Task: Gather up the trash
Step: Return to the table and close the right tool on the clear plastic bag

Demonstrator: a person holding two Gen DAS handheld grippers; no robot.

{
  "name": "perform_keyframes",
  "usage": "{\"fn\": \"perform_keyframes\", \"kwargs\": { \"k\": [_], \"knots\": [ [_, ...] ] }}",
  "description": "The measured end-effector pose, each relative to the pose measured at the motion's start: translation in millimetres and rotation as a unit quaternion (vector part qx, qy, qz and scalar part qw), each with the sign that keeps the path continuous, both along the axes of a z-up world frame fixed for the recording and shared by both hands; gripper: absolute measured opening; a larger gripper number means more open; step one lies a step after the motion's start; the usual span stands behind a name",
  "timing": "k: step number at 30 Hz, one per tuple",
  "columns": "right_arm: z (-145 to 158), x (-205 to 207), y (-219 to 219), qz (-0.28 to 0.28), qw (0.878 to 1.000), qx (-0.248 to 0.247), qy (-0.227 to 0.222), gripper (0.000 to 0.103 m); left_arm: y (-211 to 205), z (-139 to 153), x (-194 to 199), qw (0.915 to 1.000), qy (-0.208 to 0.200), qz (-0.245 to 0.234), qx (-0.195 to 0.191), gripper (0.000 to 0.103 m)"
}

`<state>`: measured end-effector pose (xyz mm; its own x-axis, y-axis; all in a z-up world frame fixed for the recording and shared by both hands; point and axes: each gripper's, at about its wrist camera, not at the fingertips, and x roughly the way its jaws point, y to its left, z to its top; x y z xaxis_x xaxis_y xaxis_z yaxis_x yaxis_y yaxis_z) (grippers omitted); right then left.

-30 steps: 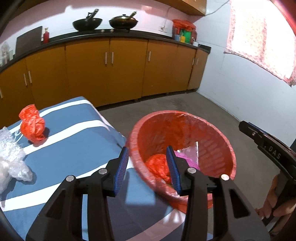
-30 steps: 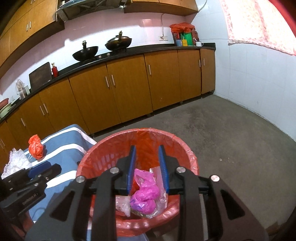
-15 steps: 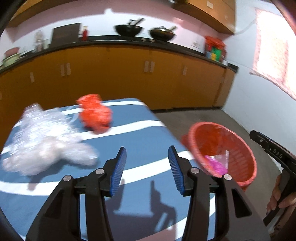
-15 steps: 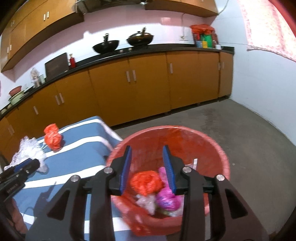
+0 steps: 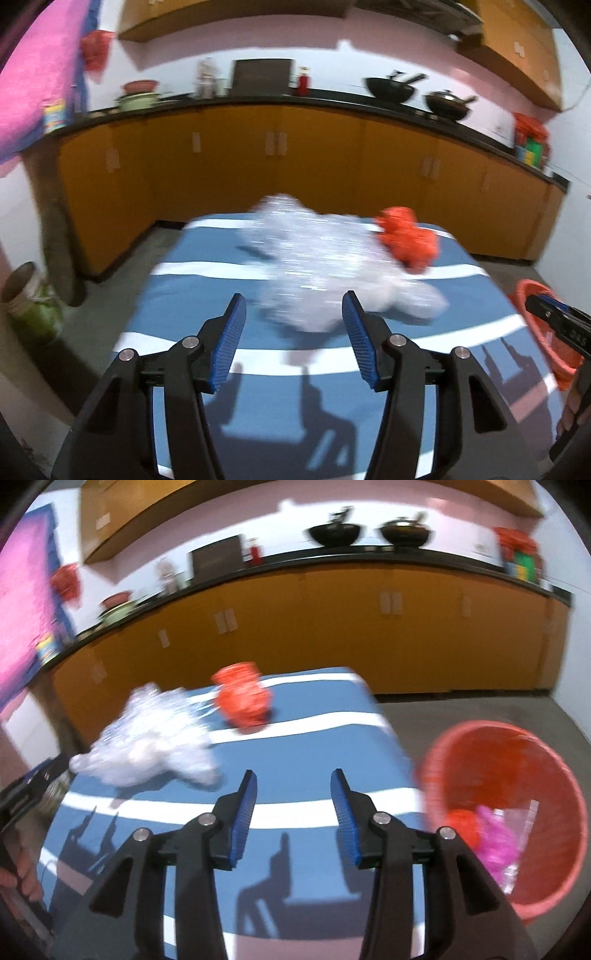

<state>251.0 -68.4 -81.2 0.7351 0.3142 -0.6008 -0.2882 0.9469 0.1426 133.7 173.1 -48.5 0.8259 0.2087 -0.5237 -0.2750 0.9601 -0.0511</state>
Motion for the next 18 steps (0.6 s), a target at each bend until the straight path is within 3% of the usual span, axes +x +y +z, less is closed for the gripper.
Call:
{"fn": "perform_keyframes", "kwargs": {
  "k": [9,18],
  "knots": [
    [-15,18,85,0.073,0.997,-0.018,0.020,0.050,61,-13,-6,0.9977,0.010,0.066,-0.011,0.056],
    [-31,43,119,0.101,0.993,-0.064,0.021,0.063,81,-20,-4,0.9972,0.011,0.072,-0.018,0.057]
  ]
}}
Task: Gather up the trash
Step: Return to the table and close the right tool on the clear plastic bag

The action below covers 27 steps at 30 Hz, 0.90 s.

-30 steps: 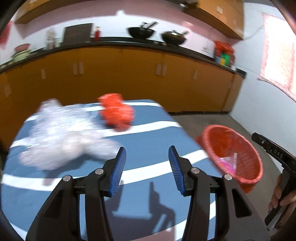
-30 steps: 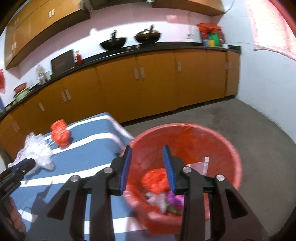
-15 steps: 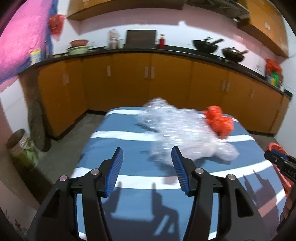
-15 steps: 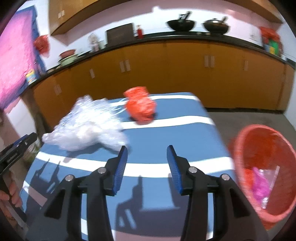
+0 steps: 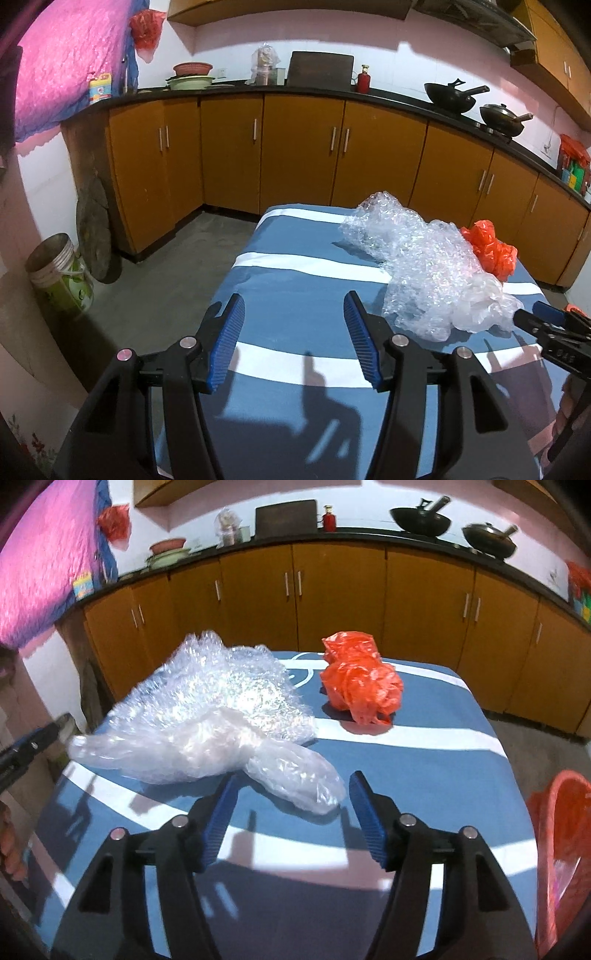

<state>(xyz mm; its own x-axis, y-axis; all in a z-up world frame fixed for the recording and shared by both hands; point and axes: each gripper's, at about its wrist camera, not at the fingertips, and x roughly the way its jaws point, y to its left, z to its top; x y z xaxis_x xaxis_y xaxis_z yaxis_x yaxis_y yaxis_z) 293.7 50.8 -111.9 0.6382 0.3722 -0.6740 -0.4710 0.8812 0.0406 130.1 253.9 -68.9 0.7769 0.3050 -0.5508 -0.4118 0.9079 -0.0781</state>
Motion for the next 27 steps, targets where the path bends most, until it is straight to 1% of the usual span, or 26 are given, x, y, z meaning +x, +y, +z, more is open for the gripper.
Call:
{"fn": "perform_keyframes", "kwargs": {
  "k": [3,7,9,10,12,13,15,16,22,27],
  "knots": [
    [-6,9,8,0.007,1.000,-0.021,0.002,0.063,4,-2,0,1.0000,-0.001,-0.003,-0.004,0.057],
    [-13,15,12,0.011,0.999,-0.033,0.010,0.061,3,-3,4,1.0000,0.000,-0.006,-0.006,0.057],
    [-17,19,14,0.014,0.999,-0.037,0.021,0.036,2,-3,5,0.9999,0.001,-0.009,-0.006,0.057],
    [-18,21,15,0.016,0.999,-0.037,0.028,0.032,2,-3,6,0.9999,0.002,-0.010,-0.005,0.057],
    [-19,22,15,0.017,0.999,-0.036,0.033,0.018,1,-3,8,0.9999,0.003,-0.013,-0.007,0.057],
    [-18,22,14,0.017,0.999,-0.033,0.033,0.018,0,-3,9,0.9999,0.004,-0.014,-0.008,0.057],
    [-17,19,11,0.015,0.999,-0.024,0.035,0.011,-2,-3,11,0.9998,0.005,-0.018,-0.008,0.058],
    [-17,17,8,0.013,0.999,-0.018,0.036,0.011,-4,-3,11,0.9997,0.005,-0.020,-0.009,0.061],
    [-11,0,-23,-0.008,0.999,0.016,0.033,0.009,-17,-3,19,0.9989,0.004,-0.043,-0.015,0.064],
    [-5,-9,-60,-0.059,0.998,0.031,0.018,0.009,-35,3,28,0.9974,-0.004,-0.071,-0.014,0.068]
  ]
}}
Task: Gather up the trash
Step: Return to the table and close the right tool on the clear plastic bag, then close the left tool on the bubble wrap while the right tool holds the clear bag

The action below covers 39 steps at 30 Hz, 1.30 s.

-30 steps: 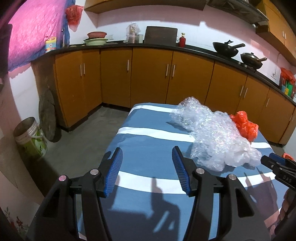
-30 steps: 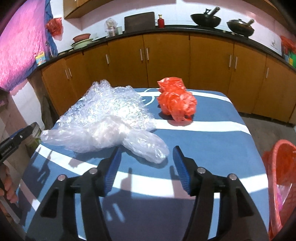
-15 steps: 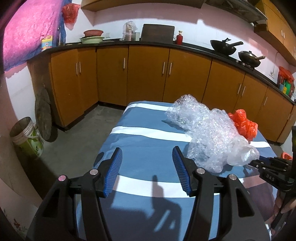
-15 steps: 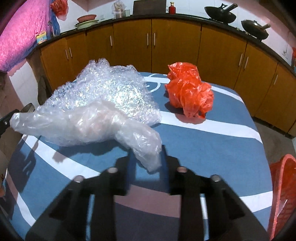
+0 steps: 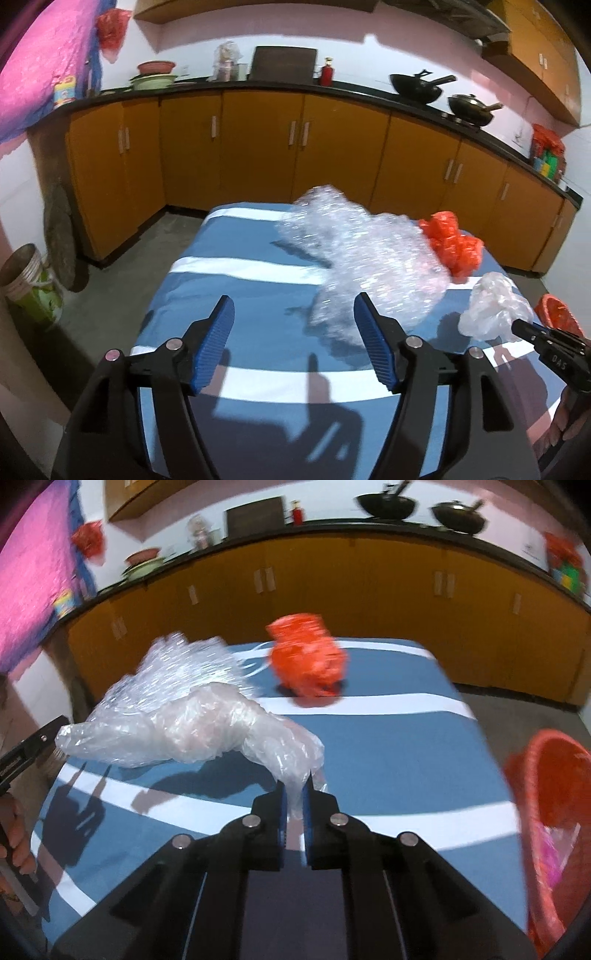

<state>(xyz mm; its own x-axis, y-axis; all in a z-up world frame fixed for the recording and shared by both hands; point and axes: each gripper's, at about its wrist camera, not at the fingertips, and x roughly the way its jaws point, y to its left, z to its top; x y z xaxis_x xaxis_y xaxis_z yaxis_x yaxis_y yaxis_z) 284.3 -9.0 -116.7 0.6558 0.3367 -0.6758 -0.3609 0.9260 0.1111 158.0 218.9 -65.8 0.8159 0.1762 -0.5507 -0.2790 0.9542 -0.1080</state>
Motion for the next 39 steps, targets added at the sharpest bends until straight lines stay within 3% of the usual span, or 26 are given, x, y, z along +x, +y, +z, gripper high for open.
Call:
{"fn": "perform_keyframes", "kwargs": {
  "k": [4,8,15,20,22,25,39],
  "knots": [
    [1,2,-30,-0.051,0.999,0.006,-0.001,0.009,-15,4,11,0.9997,-0.003,-0.022,0.003,0.070],
    [-1,4,-50,-0.077,0.997,0.011,0.002,0.009,-25,-2,30,0.9993,0.021,-0.031,0.008,0.070],
    [0,3,-65,-0.092,0.996,0.011,0.002,0.009,-24,-11,49,0.9982,0.041,-0.032,-0.030,0.068],
    [0,0,-69,-0.097,0.995,0.011,0.003,0.009,-24,-17,57,0.9968,0.055,-0.032,-0.048,0.049],
    [0,-1,-71,-0.098,0.995,0.011,0.003,0.009,-24,-20,59,0.9964,0.061,-0.033,-0.048,0.031],
    [1,-2,-72,-0.099,0.995,0.011,0.002,0.009,-26,-22,58,0.9961,0.064,-0.041,-0.045,0.013],
    [22,-21,-93,-0.116,0.993,0.024,-0.020,0.009,-47,9,20,0.9963,0.027,-0.078,-0.024,0.007]
  ]
}}
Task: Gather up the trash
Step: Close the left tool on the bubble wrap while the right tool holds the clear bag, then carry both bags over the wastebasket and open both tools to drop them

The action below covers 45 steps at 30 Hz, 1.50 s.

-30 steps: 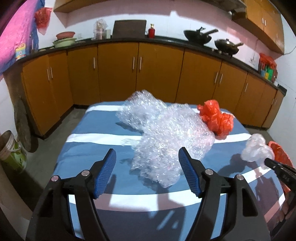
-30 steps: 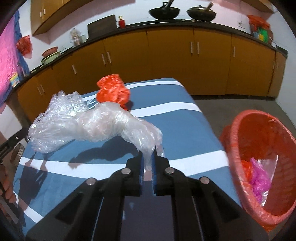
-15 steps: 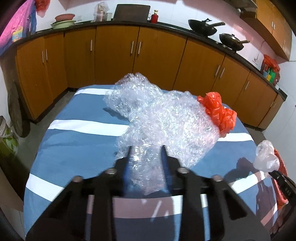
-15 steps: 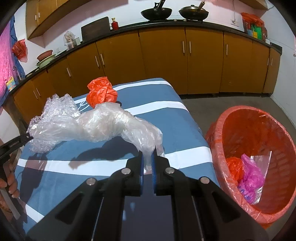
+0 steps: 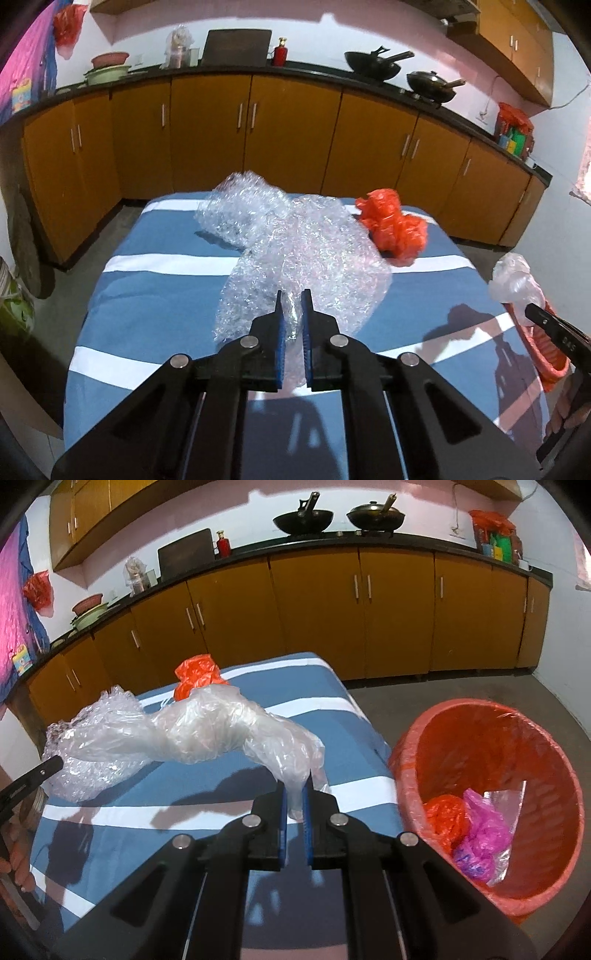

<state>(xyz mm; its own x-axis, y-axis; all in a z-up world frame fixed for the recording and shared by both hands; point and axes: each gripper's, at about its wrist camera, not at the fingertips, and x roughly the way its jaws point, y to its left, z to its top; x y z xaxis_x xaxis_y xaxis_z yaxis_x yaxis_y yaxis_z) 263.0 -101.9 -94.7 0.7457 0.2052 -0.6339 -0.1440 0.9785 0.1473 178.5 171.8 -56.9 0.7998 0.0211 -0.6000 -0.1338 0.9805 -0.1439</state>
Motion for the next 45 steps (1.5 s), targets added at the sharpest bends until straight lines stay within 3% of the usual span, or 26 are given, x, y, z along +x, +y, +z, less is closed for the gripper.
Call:
{"fn": "perform_keyframes", "kwargs": {
  "k": [17,32,45],
  "knots": [
    [33,-32,-62,-0.063,0.997,0.010,-0.034,0.009,-68,45,-13,0.9961,-0.056,-0.069,0.002,0.007],
    [37,-56,-144,-0.157,0.987,0.005,-0.039,0.009,-149,47,-6,0.9871,-0.063,-0.146,-0.018,0.007],
    [29,-67,-203,-0.261,0.965,0.003,-0.023,0.009,-234,40,5,0.9755,-0.061,-0.210,-0.021,0.007]
  ]
}}
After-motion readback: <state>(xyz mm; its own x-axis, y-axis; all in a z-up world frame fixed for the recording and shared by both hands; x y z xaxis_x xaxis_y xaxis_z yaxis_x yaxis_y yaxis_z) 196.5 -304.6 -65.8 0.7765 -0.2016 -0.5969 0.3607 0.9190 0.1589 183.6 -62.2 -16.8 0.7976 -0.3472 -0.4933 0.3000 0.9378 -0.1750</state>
